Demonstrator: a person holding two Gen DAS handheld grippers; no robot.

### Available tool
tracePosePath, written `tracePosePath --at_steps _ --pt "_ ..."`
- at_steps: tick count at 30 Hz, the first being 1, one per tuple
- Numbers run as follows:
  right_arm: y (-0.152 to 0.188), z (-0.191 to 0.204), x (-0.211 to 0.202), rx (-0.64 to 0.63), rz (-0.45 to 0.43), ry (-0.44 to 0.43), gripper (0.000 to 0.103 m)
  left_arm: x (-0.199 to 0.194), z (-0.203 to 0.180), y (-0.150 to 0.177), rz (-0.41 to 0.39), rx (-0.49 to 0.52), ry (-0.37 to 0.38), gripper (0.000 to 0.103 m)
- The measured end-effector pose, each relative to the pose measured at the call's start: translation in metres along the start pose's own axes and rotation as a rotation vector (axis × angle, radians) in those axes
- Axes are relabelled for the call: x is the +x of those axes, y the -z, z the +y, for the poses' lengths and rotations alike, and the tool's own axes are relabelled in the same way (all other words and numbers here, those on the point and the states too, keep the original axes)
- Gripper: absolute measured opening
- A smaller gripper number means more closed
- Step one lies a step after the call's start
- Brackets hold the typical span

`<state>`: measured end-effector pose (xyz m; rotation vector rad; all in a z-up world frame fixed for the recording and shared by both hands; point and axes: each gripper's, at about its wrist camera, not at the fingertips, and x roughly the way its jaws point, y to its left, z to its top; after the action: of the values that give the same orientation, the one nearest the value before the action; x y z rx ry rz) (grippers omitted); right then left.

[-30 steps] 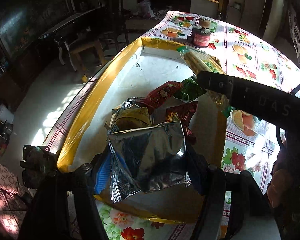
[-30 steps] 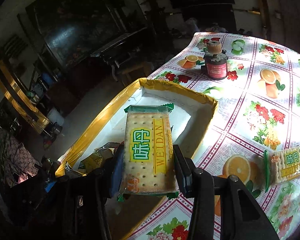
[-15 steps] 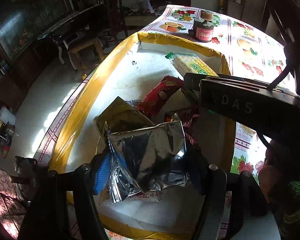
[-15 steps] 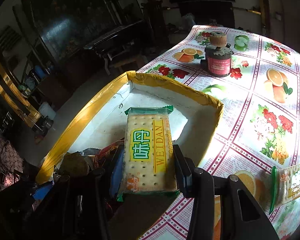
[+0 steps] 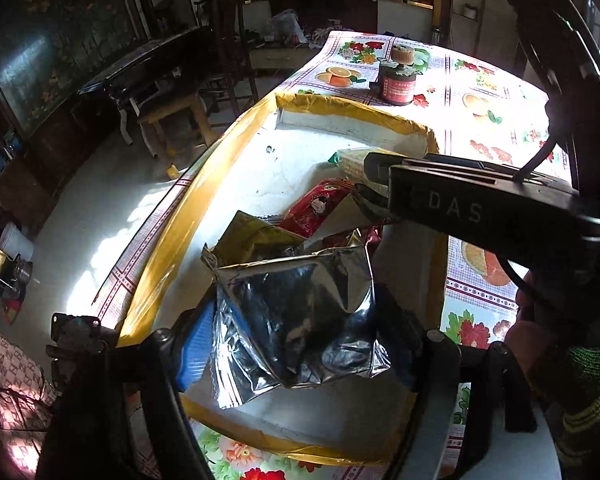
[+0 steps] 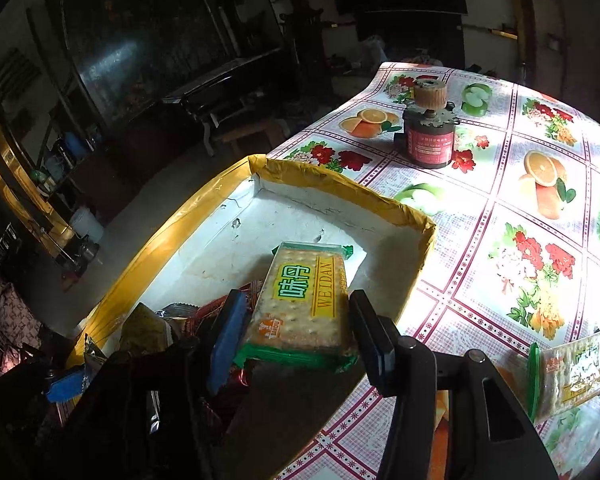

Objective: Organize snacks
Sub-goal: 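Open both tools to release the silver bag and WEIDAN pack into the tray, then move both open tools back over the cracker packs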

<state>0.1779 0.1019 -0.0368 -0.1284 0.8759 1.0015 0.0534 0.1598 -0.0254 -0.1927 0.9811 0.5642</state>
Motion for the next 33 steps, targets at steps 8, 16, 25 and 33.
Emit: tracePosePath --at_steps 8,16,25,33 --pt "0.016 -0.006 -0.063 0.057 -0.117 -0.023 0.061 -0.069 0.000 -0.001 -0.163 -0.014 -0.026 0.082" --pt "0.049 -0.017 -0.113 0.101 -0.174 -0.001 0.064 -0.133 -0.013 0.006 -0.317 0.008 -0.034 0.088" --pt "0.086 -0.039 -0.159 0.137 -0.213 0.064 0.067 -0.179 -0.035 0.017 -0.418 0.045 -0.009 0.094" --pt "0.115 -0.061 -0.189 0.189 -0.241 0.119 0.070 -0.203 -0.053 0.025 -0.463 0.074 0.002 0.098"
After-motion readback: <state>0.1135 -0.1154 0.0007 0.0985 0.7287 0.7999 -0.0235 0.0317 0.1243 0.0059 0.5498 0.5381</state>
